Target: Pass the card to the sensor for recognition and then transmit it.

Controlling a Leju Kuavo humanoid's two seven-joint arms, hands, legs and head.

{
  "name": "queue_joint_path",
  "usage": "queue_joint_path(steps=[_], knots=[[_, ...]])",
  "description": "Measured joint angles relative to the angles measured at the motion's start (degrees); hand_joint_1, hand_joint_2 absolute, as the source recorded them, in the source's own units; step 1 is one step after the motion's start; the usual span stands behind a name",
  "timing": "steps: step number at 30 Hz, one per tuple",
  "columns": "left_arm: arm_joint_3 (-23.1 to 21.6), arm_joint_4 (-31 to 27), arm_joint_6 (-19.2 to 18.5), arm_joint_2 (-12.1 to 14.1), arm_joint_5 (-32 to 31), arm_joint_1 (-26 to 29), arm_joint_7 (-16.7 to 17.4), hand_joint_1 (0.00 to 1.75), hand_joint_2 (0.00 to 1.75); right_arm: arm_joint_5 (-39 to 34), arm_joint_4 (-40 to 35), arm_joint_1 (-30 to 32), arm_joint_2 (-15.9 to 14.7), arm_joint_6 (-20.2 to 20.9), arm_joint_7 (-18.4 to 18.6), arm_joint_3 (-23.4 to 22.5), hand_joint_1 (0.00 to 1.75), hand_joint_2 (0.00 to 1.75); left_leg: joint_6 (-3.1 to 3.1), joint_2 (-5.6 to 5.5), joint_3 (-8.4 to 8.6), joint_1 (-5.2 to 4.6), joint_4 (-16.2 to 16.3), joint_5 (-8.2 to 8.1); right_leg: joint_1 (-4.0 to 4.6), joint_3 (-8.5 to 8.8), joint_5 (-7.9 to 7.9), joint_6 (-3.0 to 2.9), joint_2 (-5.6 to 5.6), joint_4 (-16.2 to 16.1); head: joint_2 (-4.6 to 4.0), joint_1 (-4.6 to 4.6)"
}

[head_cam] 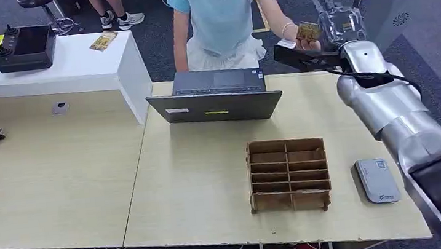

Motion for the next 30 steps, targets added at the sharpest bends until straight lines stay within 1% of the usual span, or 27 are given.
queue_joint_path(steps=[4,8,12,14,18,22,24,26,30], knots=[[0.0,0.0,0.2,0.02,0.35,0.13,-0.04,0.0,0.0,-2.71,-4.21,2.11,-0.63,-2.77,-0.2,-3.42,0.0,1.75,0.0,-0.01,0.0,0.0,0.0,0.0,0.0,0.0,0.0,0.0,-0.02,0.0,0.0,0.0],[0.0,0.0,0.46,0.04,0.77,0.44,-0.2,0.0,0.0,-6.51,-10.47,5.52,-1.62,-4.22,-1.42,-7.41,0.0,1.75,0.0,-0.01,0.0,0.0,0.0,-0.01,0.0,0.0,0.0,0.0,-0.02,-0.01,0.0,0.04],[0.04,0.0,0.83,0.07,1.36,0.75,-0.2,0.0,0.0,-12.88,-18.89,10.94,-2.1,-4.5,-3.7,-12.02,0.0,1.75,-0.01,0.0,0.0,0.01,0.0,-0.02,0.0,0.0,-0.01,0.0,-0.01,-0.01,0.0,0.0],[0.2,0.0,1.16,0.07,1.92,0.81,-0.2,0.0,0.0,-17.56,-24.09,14.44,-2.1,-3.92,-5.39,-14.5,0.0,1.75,-0.01,-0.01,0.01,0.01,0.0,-0.02,0.01,0.0,-0.01,0.0,-0.03,-0.01,0.0,0.02],[0.79,0.0,1.6,0.07,3.06,0.98,-0.2,0.0,0.0,-28.69,-34.3,22.23,-2.1,-1.05,-8.83,-18.86,0.0,1.75,-0.02,-0.02,0.0,0.01,-0.01,-0.03,0.01,0.0,-0.02,-0.01,-0.04,-0.01,0.0,0.0],[1.75,0.0,2.14,0.04,3.94,1.08,-0.2,0.0,0.0,-40.61,-42.96,30.29,-2.1,3.2,-12.09,-22.3,0.0,1.75,0.0,-0.02,-0.01,0.01,-0.01,-0.04,0.01,0.01,-0.04,-0.02,-0.05,-0.02,0.0,0.0],[2.16,0.0,2.36,0.04,4.24,1.08,-0.22,0.0,0.0,-54.03,-47.48,34.4,-2.1,9.67,-13.93,-24.26,0.0,1.75,0.01,-0.03,-0.02,0.01,-0.01,-0.05,0.01,0.01,-0.04,-0.02,-0.05,-0.03,0.0,0.0],[2.56,0.0,2.45,0.06,4.42,1.08,-0.39,0.0,0.0,-63.92,-50.85,38.31,-2.1,14.31,-15.17,-25.72,0.0,1.75,0.01,-0.03,-0.02,0.01,-0.01,-0.05,0.01,0.01,-0.05,-0.02,-0.06,-0.04,0.0,0.02],[3.26,0.0,2.93,0.07,4.7,1.12,-0.42,0.0,0.0,-71.98,-56.79,44.99,-2.32,17.14,-16.48,-27.91,0.0,1.75,0.02,-0.02,-0.02,0.01,-0.01,-0.06,0.01,0.0,-0.06,-0.01,-0.07,-0.05,0.0,0.02]])
